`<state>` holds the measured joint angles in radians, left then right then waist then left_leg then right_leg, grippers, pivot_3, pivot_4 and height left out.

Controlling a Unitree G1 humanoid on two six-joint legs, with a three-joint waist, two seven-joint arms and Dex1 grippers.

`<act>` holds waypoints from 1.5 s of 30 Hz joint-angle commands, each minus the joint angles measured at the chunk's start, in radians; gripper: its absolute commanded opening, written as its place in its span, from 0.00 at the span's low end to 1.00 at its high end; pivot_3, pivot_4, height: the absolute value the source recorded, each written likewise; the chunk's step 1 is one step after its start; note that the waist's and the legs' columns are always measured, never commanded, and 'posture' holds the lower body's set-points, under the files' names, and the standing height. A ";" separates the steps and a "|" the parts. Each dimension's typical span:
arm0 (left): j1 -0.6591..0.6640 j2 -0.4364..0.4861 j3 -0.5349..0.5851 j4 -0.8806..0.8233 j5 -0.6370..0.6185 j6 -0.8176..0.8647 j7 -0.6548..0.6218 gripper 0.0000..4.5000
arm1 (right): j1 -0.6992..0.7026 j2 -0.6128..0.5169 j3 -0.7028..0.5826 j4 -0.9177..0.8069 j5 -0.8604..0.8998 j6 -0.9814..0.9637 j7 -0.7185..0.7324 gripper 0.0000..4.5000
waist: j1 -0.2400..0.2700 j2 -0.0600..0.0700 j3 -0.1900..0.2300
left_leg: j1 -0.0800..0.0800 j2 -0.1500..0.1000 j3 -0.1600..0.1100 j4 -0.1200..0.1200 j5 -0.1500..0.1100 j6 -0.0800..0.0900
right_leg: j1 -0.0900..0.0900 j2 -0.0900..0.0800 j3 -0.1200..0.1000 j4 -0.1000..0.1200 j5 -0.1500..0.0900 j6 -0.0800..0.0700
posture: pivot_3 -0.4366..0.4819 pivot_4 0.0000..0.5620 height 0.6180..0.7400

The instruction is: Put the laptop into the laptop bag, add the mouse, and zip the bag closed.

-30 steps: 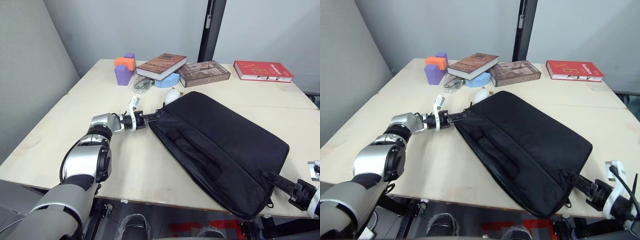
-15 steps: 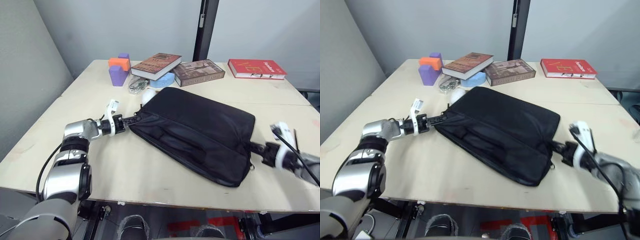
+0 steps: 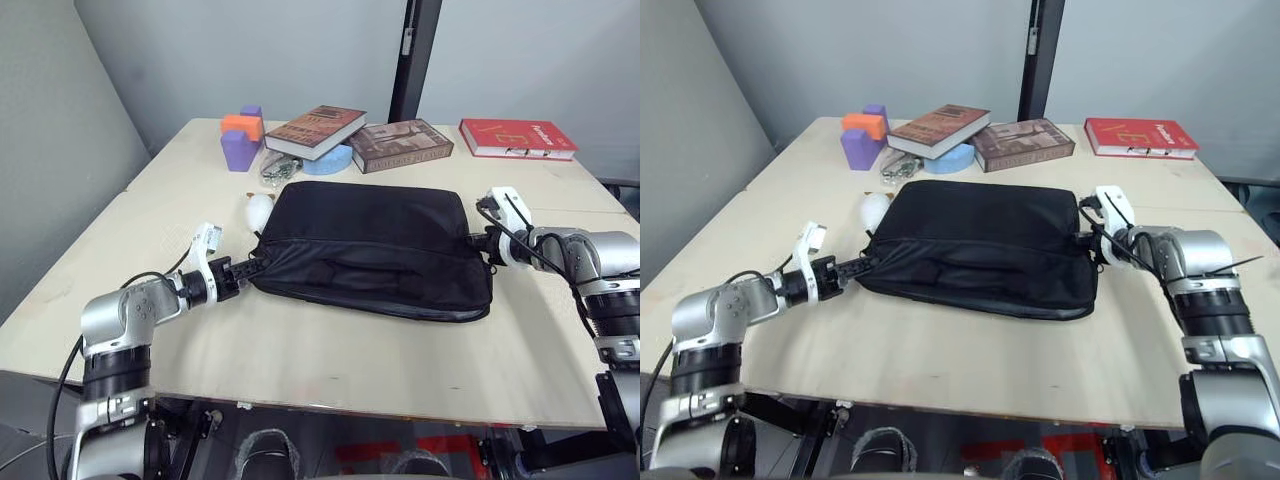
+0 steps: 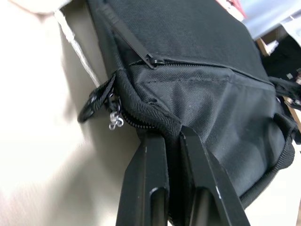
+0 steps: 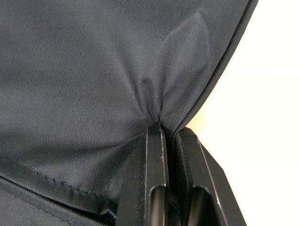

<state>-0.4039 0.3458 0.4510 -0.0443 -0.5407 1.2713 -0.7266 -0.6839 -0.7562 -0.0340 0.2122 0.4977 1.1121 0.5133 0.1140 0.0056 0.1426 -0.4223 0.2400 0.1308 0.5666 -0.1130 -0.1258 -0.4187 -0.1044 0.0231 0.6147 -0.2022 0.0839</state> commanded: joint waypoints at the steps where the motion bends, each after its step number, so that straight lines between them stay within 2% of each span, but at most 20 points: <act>1: 0.031 -0.076 0.038 -0.115 -0.075 0.075 0.097 0.00 | -0.031 -0.001 0.016 -0.025 -0.003 -0.019 0.073 0.01 | -0.001 0.000 0.000 | 0.000 0.000 0.000 0.000 0.000 0.000 | 0.000 0.000 0.000 0.000 0.000 0.000 | 0.48 0.27 1.00; 4: 0.030 -0.126 0.110 -0.132 -0.087 0.107 0.189 0.00 | -0.020 0.001 0.020 -0.019 -0.026 -0.025 0.092 0.01 | -0.004 0.000 0.000 | 0.001 0.001 0.000 0.000 -0.001 0.001 | 0.000 0.001 0.000 0.002 0.000 0.000 | 0.48 0.27 1.00; 7: 0.055 -0.134 0.128 -0.171 -0.117 0.132 0.219 0.00 | -0.019 0.009 0.011 -0.019 -0.031 -0.023 0.105 0.01 | -0.009 -0.001 -0.001 | 0.002 0.001 0.000 0.003 -0.003 0.005 | 0.000 0.001 0.001 0.003 0.000 0.000 | 0.48 0.27 1.00; 10: 0.061 -0.133 0.146 -0.182 -0.162 0.163 0.223 0.00 | -0.020 0.010 0.003 -0.022 -0.032 -0.031 0.121 0.23 | -0.013 0.000 -0.001 | 0.002 0.001 0.000 0.004 -0.003 0.005 | 0.000 0.001 0.002 0.004 0.000 0.000 | 0.48 0.27 1.00; 12: 0.052 -0.131 0.175 -0.191 -0.197 0.188 0.229 0.19 | -0.025 0.010 -0.006 -0.027 -0.034 -0.027 0.126 0.39 | -0.015 -0.001 -0.001 | 0.002 0.001 0.000 0.004 -0.003 0.005 | 0.000 0.001 0.002 0.004 0.000 0.000 | 0.48 0.27 1.00; 15: 0.055 -0.105 0.188 -0.206 -0.224 0.205 0.231 0.41 | -0.029 -0.002 -0.004 -0.038 -0.052 -0.035 0.134 0.60 | -0.015 -0.001 -0.001 | 0.002 0.001 0.000 0.005 -0.003 0.005 | 0.000 0.001 0.002 0.004 0.000 0.000 | 0.48 0.27 1.00; 20: 0.140 0.053 0.152 -0.224 -0.311 0.255 0.123 0.81 | -0.012 -0.076 -0.010 -0.126 -0.060 -0.026 0.175 0.99 | -0.016 0.000 -0.001 | 0.001 0.001 0.000 0.005 -0.003 0.005 | 0.000 0.001 0.002 0.005 0.000 0.000 | 0.48 0.27 1.00; 24: 0.196 0.236 0.106 -0.127 -0.276 0.135 0.021 0.82 | 0.022 -0.179 -0.078 -0.241 0.001 0.036 0.242 1.00 | -0.010 0.000 -0.001 | 0.002 0.003 0.000 0.004 -0.003 0.005 | -0.001 0.003 0.001 0.004 0.000 0.000 | 0.48 0.27 1.00; 27: 0.169 0.373 0.073 -0.009 -0.237 0.014 -0.073 0.82 | 0.066 -0.261 -0.149 -0.301 0.049 0.068 0.294 1.00 | 0.000 0.000 -0.001 | 0.002 0.003 0.000 0.004 -0.003 0.005 | 0.000 0.003 0.002 0.003 0.000 0.000 | 0.48 0.27 1.00; 30: 0.111 0.472 0.040 0.097 -0.202 -0.142 -0.178 0.82 | 0.141 -0.328 -0.235 -0.365 0.108 0.058 0.370 1.00 | 0.010 -0.001 -0.001 | 0.003 0.004 0.001 0.004 -0.003 0.005 | 0.000 0.003 0.002 0.003 0.000 0.000 | 0.48 0.27 1.00; 34: 0.039 0.534 -0.004 0.155 -0.143 -0.390 -0.306 0.82 | 0.292 -0.363 -0.389 -0.465 0.150 -0.064 0.480 1.00 | 0.016 -0.001 -0.001 | 0.003 0.004 0.001 0.004 -0.003 0.005 | 0.000 0.004 0.003 0.003 0.000 0.000 | 0.48 0.27 1.00; 37: -0.034 0.548 -0.017 0.163 -0.151 -0.465 -0.358 0.82 | 0.390 -0.352 -0.482 -0.514 0.159 -0.151 0.532 1.00 | 0.015 -0.001 -0.001 | 0.003 0.004 0.002 0.005 -0.003 0.005 | 0.000 0.003 0.003 0.004 0.000 0.000 | 0.48 0.27 1.00; 41: -0.123 0.607 -0.077 0.107 -0.188 -0.518 -0.525 0.82 | 0.449 -0.358 -0.557 -0.511 0.179 -0.185 0.561 1.00 | 0.013 -0.001 -0.001 | 0.003 0.005 0.002 0.007 -0.003 0.005 | 0.000 0.004 0.003 0.006 0.000 0.000 | 0.48 0.27 1.00; 45: -0.222 0.652 -0.217 0.039 -0.154 -0.605 -0.684 0.82 | 0.443 -0.362 -0.570 -0.509 0.210 -0.197 0.571 1.00 | 0.010 -0.001 -0.001 | 0.004 0.005 0.002 0.009 -0.003 0.005 | 0.000 0.004 0.004 0.008 0.000 0.000 | 0.48 0.27 1.00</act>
<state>-0.5959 0.9841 0.2770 0.0410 -0.6999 0.7128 -1.3490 -0.2275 -1.0976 -0.5708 -0.2809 0.6822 0.9359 1.0737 0.1236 0.0046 0.1411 -0.4171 0.2451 0.1336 0.5759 -0.1163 -0.1204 -0.4185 -0.1009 0.0278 0.6240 -0.2023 0.0835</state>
